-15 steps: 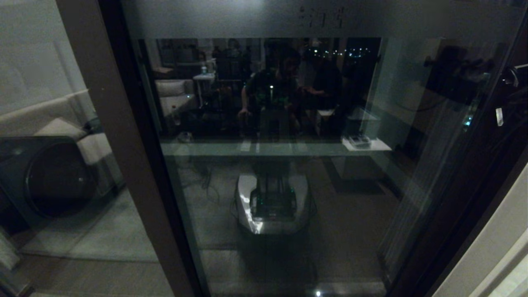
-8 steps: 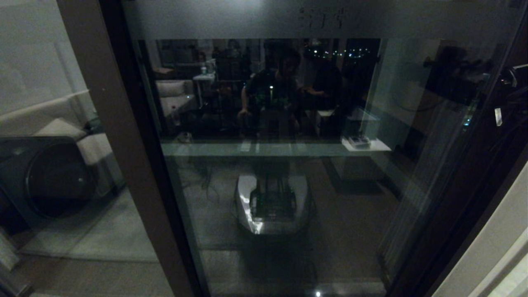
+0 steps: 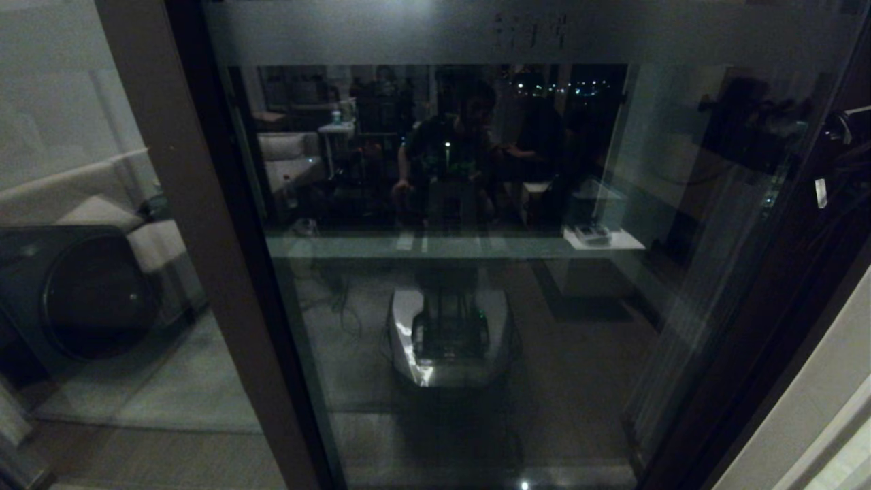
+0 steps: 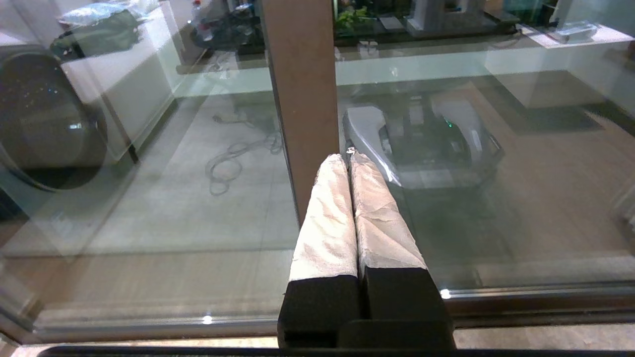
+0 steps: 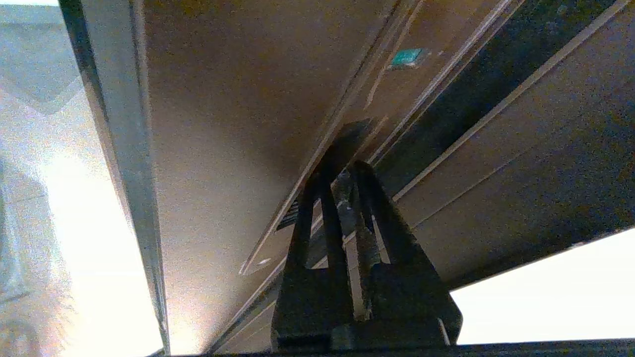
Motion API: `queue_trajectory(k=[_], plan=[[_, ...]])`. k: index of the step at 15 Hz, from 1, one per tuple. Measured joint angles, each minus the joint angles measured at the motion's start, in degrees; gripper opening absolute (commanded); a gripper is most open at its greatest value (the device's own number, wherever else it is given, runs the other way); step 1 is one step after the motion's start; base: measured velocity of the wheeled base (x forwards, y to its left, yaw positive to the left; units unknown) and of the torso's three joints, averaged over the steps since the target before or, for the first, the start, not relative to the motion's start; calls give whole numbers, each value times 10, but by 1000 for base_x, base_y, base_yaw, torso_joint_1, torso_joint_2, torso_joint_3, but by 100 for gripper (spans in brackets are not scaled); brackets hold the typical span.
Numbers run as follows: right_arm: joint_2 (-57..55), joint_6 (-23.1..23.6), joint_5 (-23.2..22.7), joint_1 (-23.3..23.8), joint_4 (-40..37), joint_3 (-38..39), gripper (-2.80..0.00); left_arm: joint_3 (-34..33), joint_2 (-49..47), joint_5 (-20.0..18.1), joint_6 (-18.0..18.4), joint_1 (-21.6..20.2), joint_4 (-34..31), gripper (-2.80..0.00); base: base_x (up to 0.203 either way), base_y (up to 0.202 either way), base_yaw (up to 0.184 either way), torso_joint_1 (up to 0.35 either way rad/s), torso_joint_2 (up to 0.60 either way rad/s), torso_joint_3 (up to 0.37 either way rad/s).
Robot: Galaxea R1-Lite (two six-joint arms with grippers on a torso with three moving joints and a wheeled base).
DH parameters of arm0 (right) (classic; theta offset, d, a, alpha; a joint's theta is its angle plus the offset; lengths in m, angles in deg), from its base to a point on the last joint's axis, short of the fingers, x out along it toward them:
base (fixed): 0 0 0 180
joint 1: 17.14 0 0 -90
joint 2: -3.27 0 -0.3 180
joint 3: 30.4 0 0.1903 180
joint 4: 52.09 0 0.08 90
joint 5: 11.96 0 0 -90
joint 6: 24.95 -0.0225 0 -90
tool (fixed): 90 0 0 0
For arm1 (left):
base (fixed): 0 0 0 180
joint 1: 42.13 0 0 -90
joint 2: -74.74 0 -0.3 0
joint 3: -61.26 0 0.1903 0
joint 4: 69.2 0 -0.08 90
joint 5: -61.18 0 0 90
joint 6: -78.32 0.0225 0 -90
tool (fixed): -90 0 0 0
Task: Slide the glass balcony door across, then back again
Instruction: Close the slid door
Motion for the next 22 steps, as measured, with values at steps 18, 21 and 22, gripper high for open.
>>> queue_trajectory(k=[18,21,22], plan=[[-7,2,7,8,2,-5,-280,0,0,0,0,0,0,-280,0,0,0,0,0,0],[-7,3,8,10,4,-5,-280,0,0,0,0,0,0,-280,0,0,0,0,0,0],[-7,3,8,10,4,-5,-280,0,0,0,0,0,0,-280,0,0,0,0,0,0]])
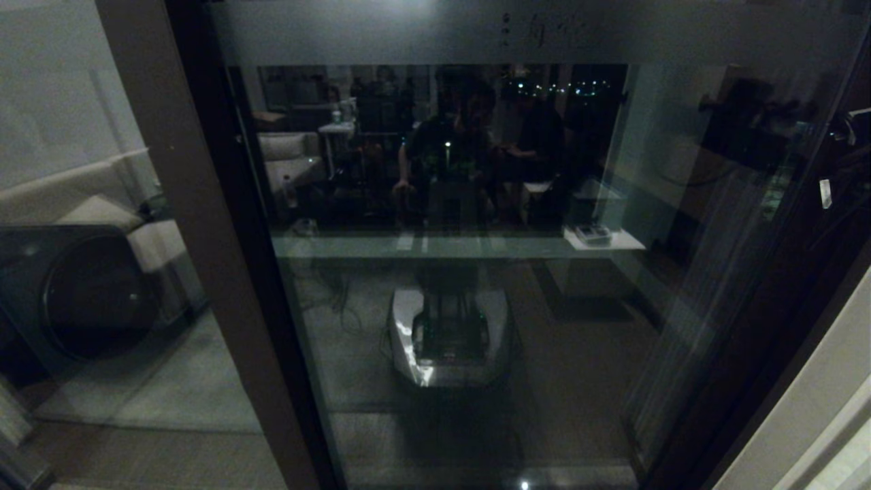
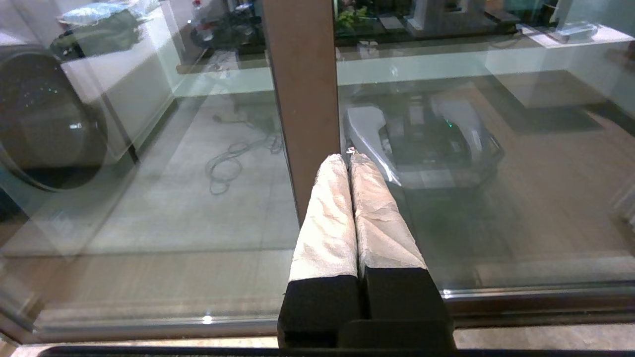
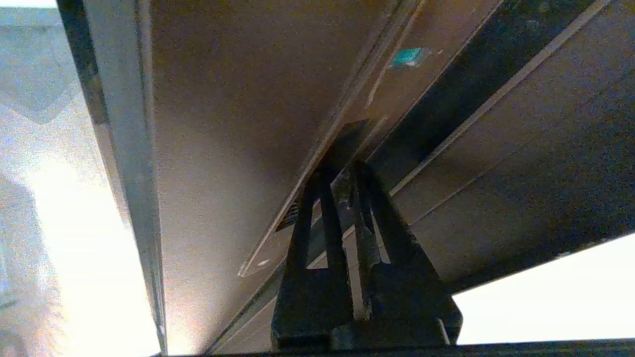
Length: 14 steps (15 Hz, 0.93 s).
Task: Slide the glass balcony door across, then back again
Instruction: Close the slid door
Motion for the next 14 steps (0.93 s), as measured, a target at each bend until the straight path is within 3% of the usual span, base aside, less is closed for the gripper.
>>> queue_trajectory(k=[8,14], plan=[[17,-4,-8,-2,1,19,-280,0,0,0,0,0,0,-280,0,0,0,0,0,0],[113,-6,-94,-20,-4,109,-280,0,0,0,0,0,0,-280,0,0,0,0,0,0]])
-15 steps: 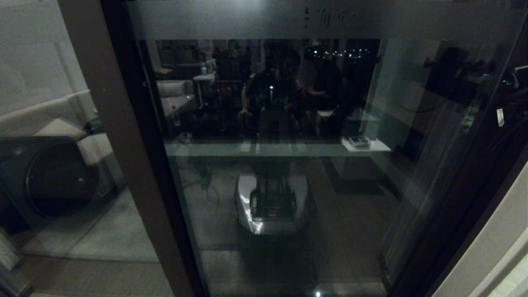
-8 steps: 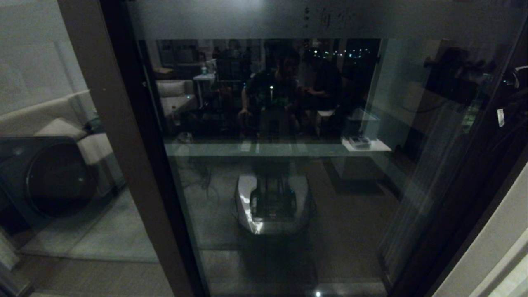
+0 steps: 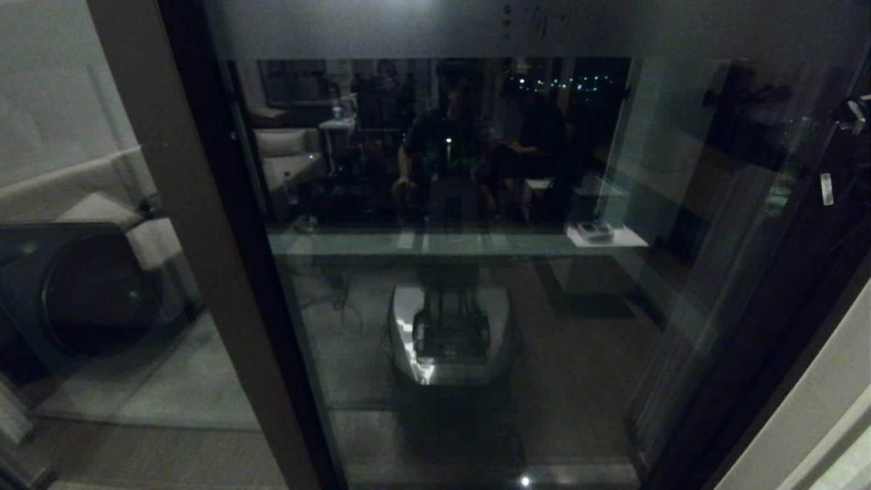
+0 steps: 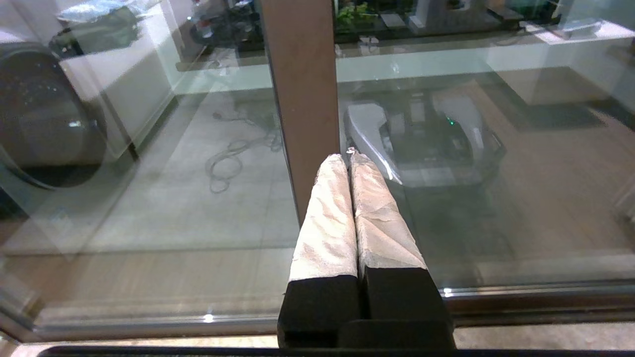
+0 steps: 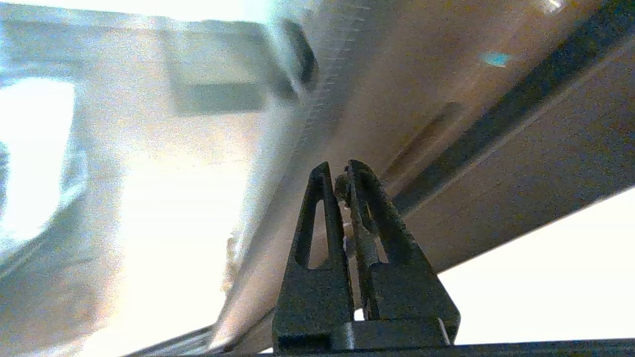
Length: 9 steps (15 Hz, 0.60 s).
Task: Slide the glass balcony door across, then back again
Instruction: Close the slid door
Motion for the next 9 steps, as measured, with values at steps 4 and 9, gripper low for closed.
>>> queue_trajectory(k=[4,9], plan=[[75,-5,-13,-41,0,51,-280,0,0,0,0,0,0,-280,0,0,0,0,0,0],[203,-73,-77,-47,-17,83,-280,0,0,0,0,0,0,-280,0,0,0,0,0,0]])
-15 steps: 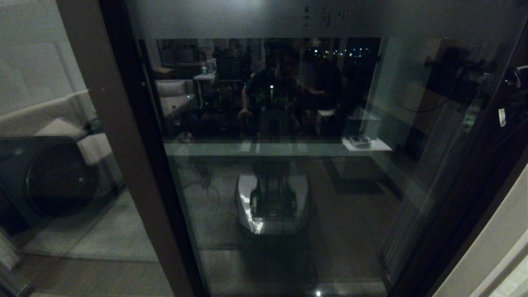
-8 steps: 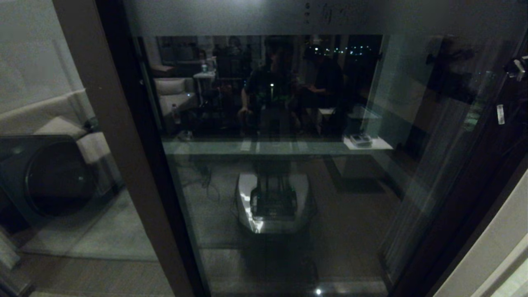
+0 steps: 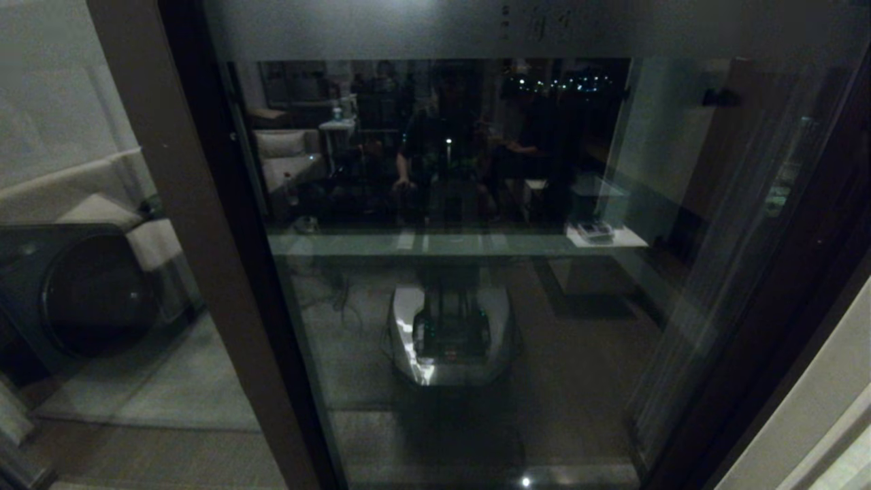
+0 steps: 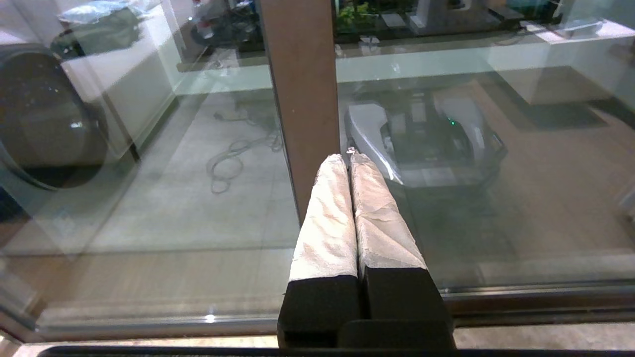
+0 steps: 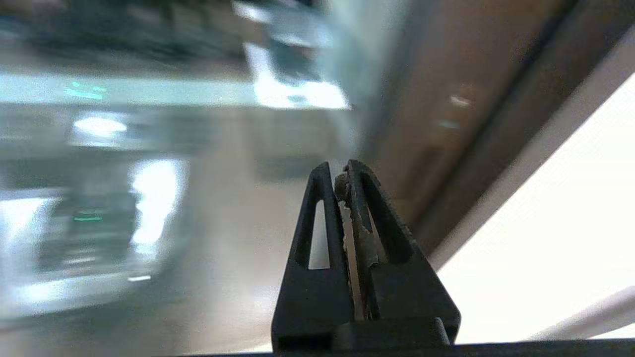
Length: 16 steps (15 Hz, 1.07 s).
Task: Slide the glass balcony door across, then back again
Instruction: Close the slid door, then open the slid door
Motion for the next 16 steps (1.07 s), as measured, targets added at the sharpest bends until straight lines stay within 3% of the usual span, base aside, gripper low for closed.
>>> queue_trajectory(k=[3,8,10,13,16], plan=[[91,-46,-62,6,-70,29,-280,0,0,0,0,0,0,-280,0,0,0,0,0,0],[203,-52,-74,4,-338,-1,-280,0,0,0,-2,0,0,-280,0,0,0,0,0,0],[220,-65,-68,3,-410,-10,-280,0,0,0,-2,0,0,-280,0,0,0,0,0,0],[224,-86,-59,5,-423,7,-280,0,0,0,-2,0,0,-280,0,0,0,0,0,0],[226,-88,-82,5,-420,27,-280,0,0,1,-3,0,0,-280,0,0,0,0,0,0]])
